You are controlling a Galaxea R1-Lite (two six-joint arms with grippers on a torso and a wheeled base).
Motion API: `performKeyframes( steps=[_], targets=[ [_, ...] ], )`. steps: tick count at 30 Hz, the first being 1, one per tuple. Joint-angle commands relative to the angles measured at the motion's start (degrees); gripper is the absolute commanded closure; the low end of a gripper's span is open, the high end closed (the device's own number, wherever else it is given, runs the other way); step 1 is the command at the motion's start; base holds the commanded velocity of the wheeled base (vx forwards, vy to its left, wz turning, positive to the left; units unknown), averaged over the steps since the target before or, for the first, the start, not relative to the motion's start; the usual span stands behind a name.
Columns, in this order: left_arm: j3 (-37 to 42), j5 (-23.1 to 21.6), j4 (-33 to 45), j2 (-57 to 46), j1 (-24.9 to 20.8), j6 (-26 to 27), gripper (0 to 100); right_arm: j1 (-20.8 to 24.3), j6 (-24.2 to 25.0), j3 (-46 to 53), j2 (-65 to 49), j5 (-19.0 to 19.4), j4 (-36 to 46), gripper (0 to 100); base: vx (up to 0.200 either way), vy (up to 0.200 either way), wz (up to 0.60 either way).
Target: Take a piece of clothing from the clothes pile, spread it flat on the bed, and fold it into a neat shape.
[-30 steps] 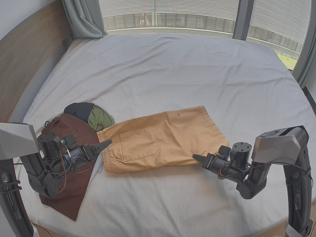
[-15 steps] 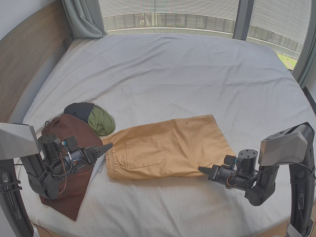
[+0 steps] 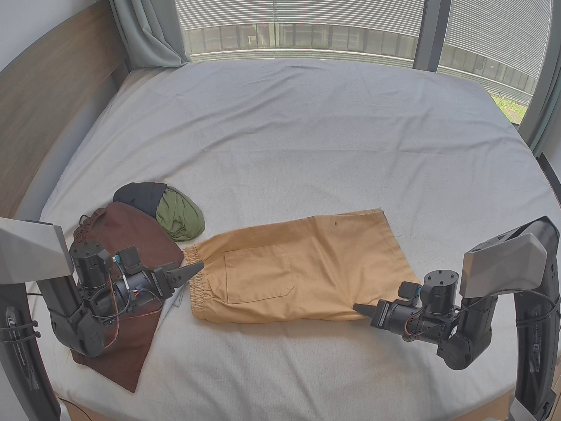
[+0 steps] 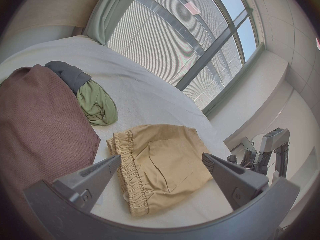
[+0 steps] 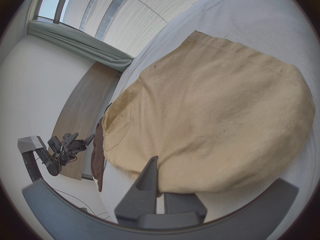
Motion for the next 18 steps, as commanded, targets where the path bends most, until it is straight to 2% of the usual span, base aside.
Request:
performKeyframes(
  steps=[1, 15, 16, 18],
  targets=[
    [0.3, 0.1, 0.0, 0.7, -0.2, 1.1, 0, -0.1, 0.0, 0.1, -0.1, 0.0, 0.0, 100, 0.0, 0.0, 0.0],
    [-0.1, -0.2, 0.0, 1.0, -0.1, 1.0, 0, -0.3, -0.3, 1.1, -0.4, 0.0, 0.0, 100, 0.0, 0.0, 0.0],
    [-0.1, -0.2, 0.0, 1.0, -0.1, 1.0, 0, -0.3, -0.3, 1.1, -0.4, 0.0, 0.0, 0, 0.0, 0.0, 0.0],
    [-0.1, -0.2, 0.0, 0.9, -0.2, 1.0, 0, -0.2, -1.0, 1.2, 0.0, 0.0, -0.1, 0, 0.0, 0.0, 0.0]
  ],
)
